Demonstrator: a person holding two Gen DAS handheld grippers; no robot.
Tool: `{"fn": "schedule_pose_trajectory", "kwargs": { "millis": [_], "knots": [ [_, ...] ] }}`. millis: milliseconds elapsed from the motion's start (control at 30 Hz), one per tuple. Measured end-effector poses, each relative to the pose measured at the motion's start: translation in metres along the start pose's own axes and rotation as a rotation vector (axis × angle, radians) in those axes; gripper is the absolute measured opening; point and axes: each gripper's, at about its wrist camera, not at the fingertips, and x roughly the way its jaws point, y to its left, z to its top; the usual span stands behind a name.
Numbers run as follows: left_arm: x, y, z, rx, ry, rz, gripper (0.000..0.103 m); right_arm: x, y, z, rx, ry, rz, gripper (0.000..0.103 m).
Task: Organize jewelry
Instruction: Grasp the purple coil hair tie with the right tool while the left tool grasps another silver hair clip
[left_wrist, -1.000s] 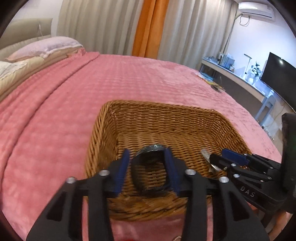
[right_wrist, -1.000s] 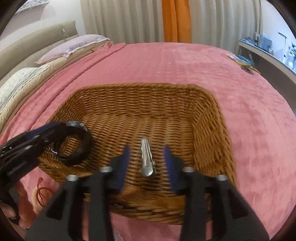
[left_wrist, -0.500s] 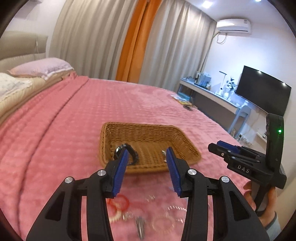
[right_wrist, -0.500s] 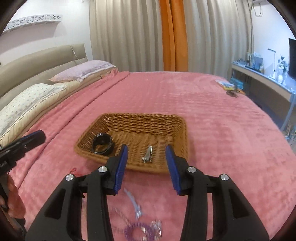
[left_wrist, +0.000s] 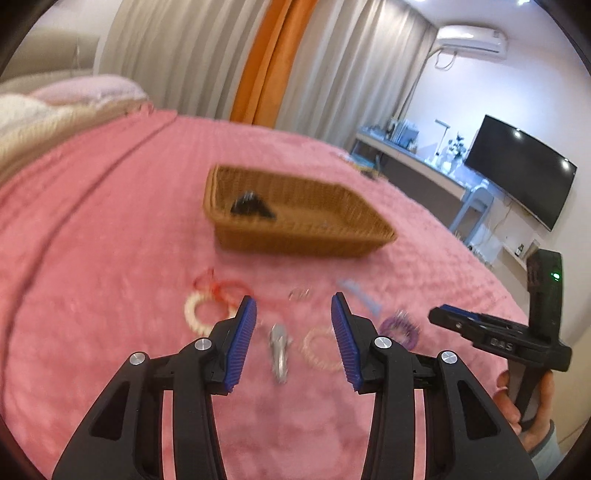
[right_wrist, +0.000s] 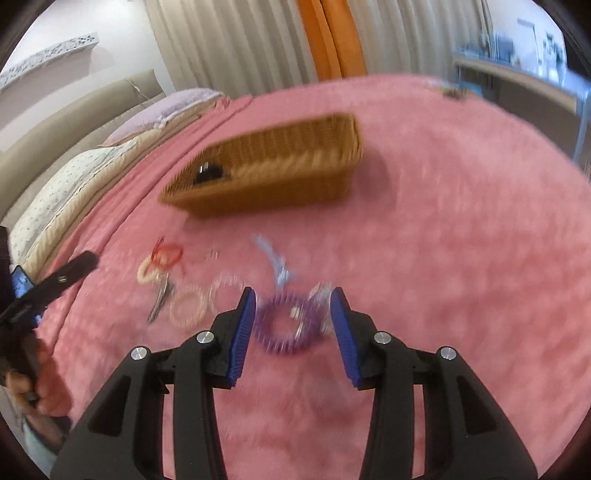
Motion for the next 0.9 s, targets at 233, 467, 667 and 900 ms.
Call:
{"fn": "schedule_pose_trajectory", "kwargs": {
  "millis": [233, 467, 667, 900],
  "knots": [
    [0.033, 0.016, -0.017, -0.033, 0.106, 0.007, 0.031, 0.015, 0.007, -0.017, 0.012, 0.056, -0.014, 0.032],
    [0.043, 0.022, -0.025, -0.056, 0.143, -0.007, 0.03, 0.034, -0.001, -0.011, 0.053, 0.106, -0.031, 0.025],
    [0.048, 0.019, -0.026, -0.046, 0.154, -0.006, 0.03, 0.04, 0.007, -0.009, 0.003, 0.111, -0.059, 0.01],
    [0.051, 0.019, -0.028, -0.055, 0.163, -0.011, 0.03, 0.022, 0.028, -0.023, -0.082, 0.1, -0.009, 0.009]
  ]
}}
